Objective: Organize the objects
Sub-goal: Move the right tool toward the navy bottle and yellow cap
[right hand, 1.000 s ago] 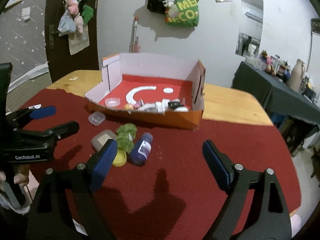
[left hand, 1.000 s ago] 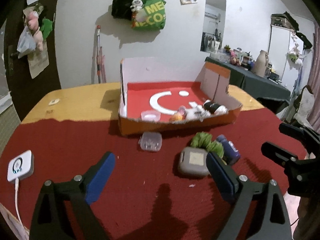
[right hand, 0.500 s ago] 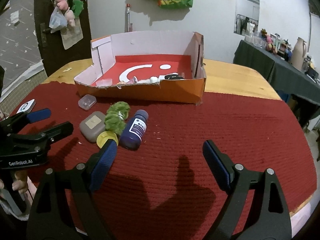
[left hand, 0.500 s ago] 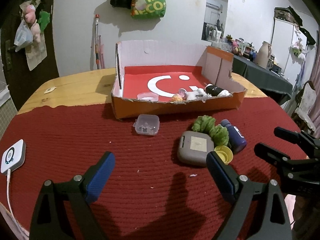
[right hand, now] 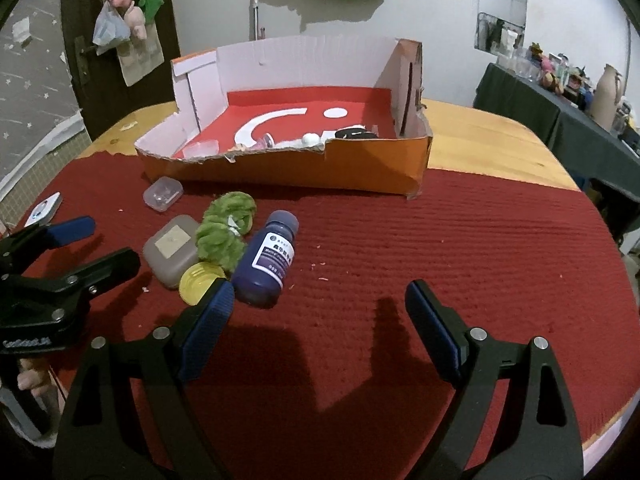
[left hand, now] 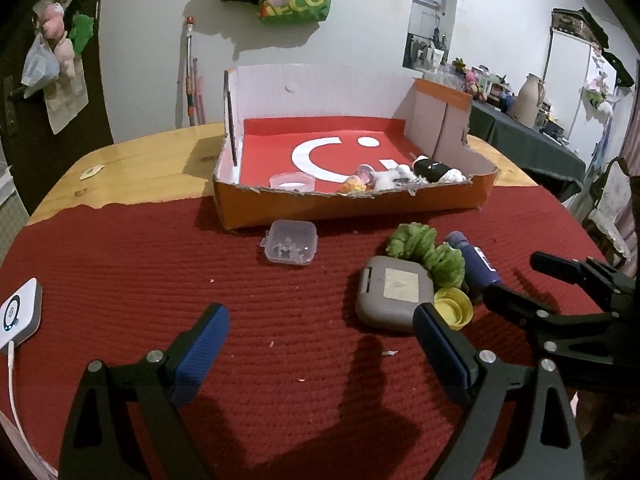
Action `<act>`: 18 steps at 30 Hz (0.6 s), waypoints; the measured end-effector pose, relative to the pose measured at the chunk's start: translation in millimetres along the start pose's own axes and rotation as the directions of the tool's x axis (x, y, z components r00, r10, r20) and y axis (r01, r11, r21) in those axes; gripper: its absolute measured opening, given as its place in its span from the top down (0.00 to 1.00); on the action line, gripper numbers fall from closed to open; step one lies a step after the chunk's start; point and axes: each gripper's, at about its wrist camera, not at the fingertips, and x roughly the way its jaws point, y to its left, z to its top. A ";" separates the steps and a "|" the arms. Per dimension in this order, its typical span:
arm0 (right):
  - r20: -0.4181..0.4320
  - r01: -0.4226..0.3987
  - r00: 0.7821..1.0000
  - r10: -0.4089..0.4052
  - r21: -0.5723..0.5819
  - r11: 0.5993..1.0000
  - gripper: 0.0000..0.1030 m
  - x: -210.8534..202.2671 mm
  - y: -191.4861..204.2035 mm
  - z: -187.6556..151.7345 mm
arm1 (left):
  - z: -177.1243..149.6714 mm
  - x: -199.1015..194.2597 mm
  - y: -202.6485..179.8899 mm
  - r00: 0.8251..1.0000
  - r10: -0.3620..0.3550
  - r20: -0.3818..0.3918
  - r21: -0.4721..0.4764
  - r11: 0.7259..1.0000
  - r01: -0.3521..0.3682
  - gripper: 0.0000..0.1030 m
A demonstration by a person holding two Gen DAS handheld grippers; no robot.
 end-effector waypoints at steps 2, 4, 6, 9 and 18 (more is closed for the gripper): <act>-0.019 -0.008 1.000 0.008 -0.004 1.000 0.15 5.2 0.8 1.5 | 1.0 1.8 -0.9 1.000 0.000 -0.003 0.005 1.000 0.000 0.08; -0.025 -0.004 1.000 0.004 -0.011 1.000 0.15 7.8 1.3 2.1 | 1.0 3.3 -1.8 1.000 -0.003 -0.009 0.012 1.000 0.003 0.08; -0.029 -0.002 1.000 0.001 -0.012 1.000 0.15 9.4 0.9 2.5 | 1.0 4.9 -2.9 1.000 -0.009 -0.019 0.018 1.000 0.009 0.08; -0.037 -0.017 0.999 0.017 0.007 1.000 0.15 10.3 -2.3 3.3 | 2.8 7.2 -5.8 0.999 -0.026 -0.032 0.030 0.999 0.027 0.08; -0.051 -0.099 0.993 0.102 0.066 0.993 0.15 9.8 -5.3 12.6 | 8.0 12.3 -9.5 0.996 -0.068 -0.066 0.041 0.997 0.071 0.08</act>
